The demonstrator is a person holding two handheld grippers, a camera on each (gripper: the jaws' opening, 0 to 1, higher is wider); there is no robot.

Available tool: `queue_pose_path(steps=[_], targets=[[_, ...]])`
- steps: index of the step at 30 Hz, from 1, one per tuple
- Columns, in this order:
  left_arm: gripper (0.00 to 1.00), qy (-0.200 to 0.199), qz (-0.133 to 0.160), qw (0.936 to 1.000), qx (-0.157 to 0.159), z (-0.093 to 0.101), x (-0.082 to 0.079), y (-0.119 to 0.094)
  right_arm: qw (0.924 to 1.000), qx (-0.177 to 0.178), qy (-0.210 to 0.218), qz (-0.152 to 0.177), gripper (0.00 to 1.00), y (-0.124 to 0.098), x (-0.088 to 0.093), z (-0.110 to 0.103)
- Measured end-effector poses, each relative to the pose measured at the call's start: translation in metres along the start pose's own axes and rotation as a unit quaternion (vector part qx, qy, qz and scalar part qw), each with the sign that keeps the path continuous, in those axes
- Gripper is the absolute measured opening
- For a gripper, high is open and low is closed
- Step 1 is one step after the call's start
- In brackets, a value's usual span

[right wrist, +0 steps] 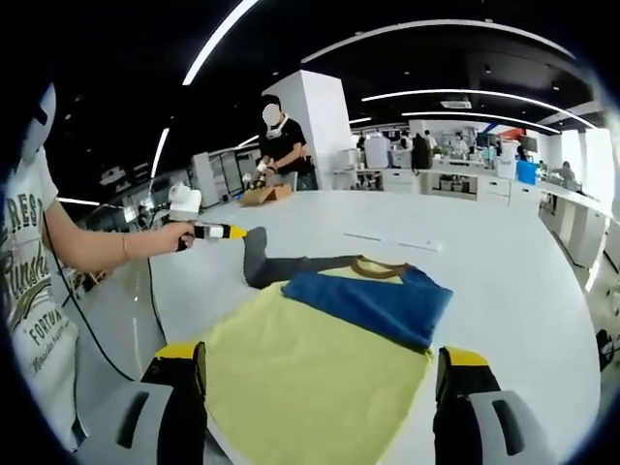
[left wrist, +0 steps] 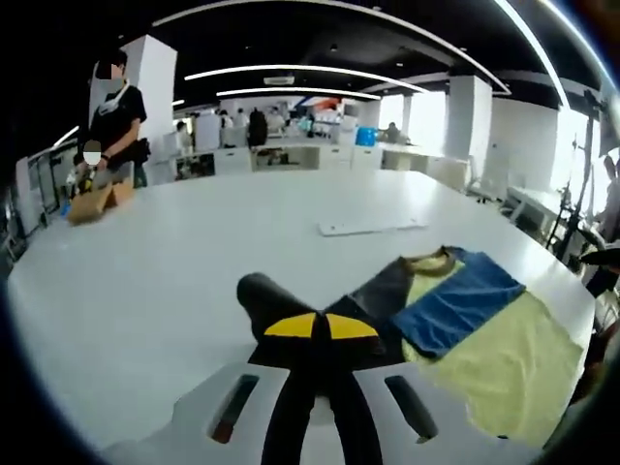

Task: Fold the garment on the visible template until the final outline fits inside the template.

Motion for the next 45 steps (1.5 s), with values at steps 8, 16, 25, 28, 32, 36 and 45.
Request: queue_pose_path(steps=[8, 16, 25, 28, 32, 36, 45], targets=[[0.00, -0.003, 0.010, 0.9994, 0.034, 0.024, -0.018, 0.015, 0.9999, -0.006, 0.011, 0.007, 0.99, 0.001, -0.002, -0.004], [0.00, 0.002, 0.013, 0.9980, 0.061, 0.049, -0.029, 0.034, 0.9999, -0.010, 0.009, 0.005, 0.99, 0.003, 0.001, -0.003], [0.00, -0.006, 0.028, 0.9948, 0.097, 0.081, -0.045, 0.054, 0.9999, -0.013, 0.005, 0.003, 0.98, 0.008, 0.006, -0.005], [0.00, 0.006, 0.021, 0.9940, 0.107, 0.092, -0.045, 0.064, 0.9999, -0.012, 0.007, 0.004, 0.98, 0.010, 0.007, -0.005], [0.00, 0.015, 0.008, 0.9939, 0.109, 0.097, -0.036, 0.071, 0.9999, -0.011, 0.009, 0.001, 0.98, 0.010, 0.009, -0.004], [0.00, 0.015, -0.005, 0.9942, 0.106, 0.094, -0.025, 0.073, 0.9999, -0.009, 0.008, -0.005, 0.98, 0.009, 0.012, -0.003], [0.16, 0.022, -0.036, 0.9970, 0.065, 0.069, 0.001, 0.069, 0.9998, -0.008, 0.011, -0.015, 0.99, 0.010, 0.017, -0.002]])
Point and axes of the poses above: the point that each gripper's makers call its tool centre point, and the gripper's own axes: y roughly forward along the fingers, z roughly to its right, x roughly out of its underside, the point moved 2 cm from there along -y, roughly backward along the fingers, and after that the axes turned 8 degrees about x, right-handed, at the moved point
